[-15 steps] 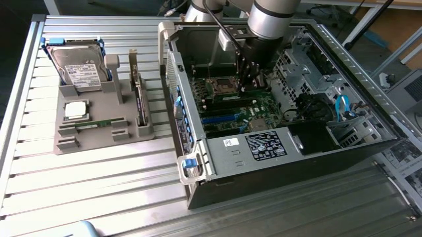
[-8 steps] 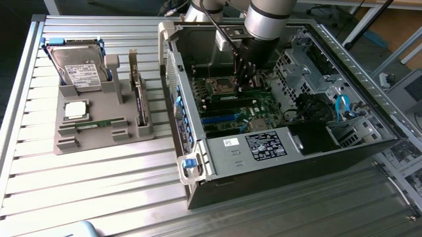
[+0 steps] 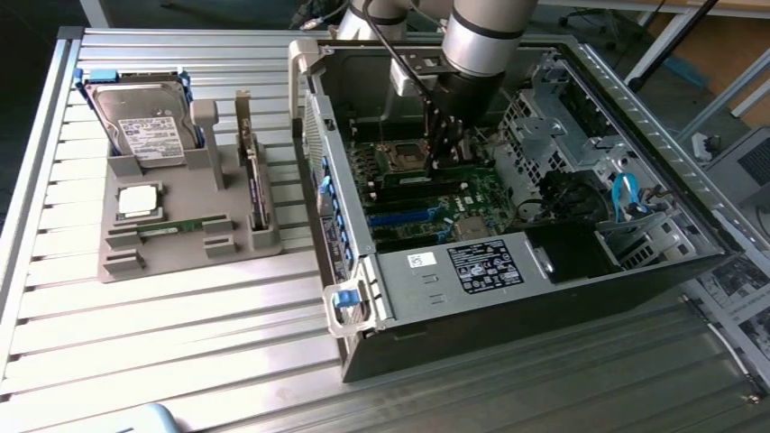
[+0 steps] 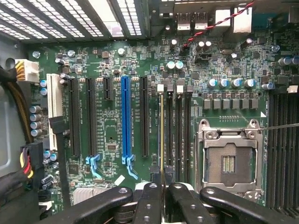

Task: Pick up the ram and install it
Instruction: 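Insert the ram into the slot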

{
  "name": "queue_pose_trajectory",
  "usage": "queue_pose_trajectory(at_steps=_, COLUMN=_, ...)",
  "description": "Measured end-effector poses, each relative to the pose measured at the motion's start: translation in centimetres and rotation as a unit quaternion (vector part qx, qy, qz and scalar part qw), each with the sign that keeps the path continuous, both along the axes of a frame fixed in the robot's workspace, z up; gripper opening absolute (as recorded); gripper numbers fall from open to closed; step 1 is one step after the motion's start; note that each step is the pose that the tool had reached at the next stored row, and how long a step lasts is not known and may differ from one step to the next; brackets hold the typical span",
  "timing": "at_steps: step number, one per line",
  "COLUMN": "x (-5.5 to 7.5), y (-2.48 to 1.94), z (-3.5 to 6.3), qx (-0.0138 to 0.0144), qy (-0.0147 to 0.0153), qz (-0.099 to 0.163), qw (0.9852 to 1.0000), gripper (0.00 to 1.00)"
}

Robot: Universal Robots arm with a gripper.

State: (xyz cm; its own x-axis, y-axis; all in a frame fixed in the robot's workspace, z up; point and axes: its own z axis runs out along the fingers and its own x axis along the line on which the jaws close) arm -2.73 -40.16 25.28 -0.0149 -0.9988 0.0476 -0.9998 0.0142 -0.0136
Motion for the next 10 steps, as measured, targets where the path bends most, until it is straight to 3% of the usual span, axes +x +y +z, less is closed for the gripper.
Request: queue_pose_trajectory(at_steps=10, x=-0.17, y=0.13, z=-0.89, qx=0.0001, qy=0.0, qz=0.0, qw=1.0, gripper=0.12)
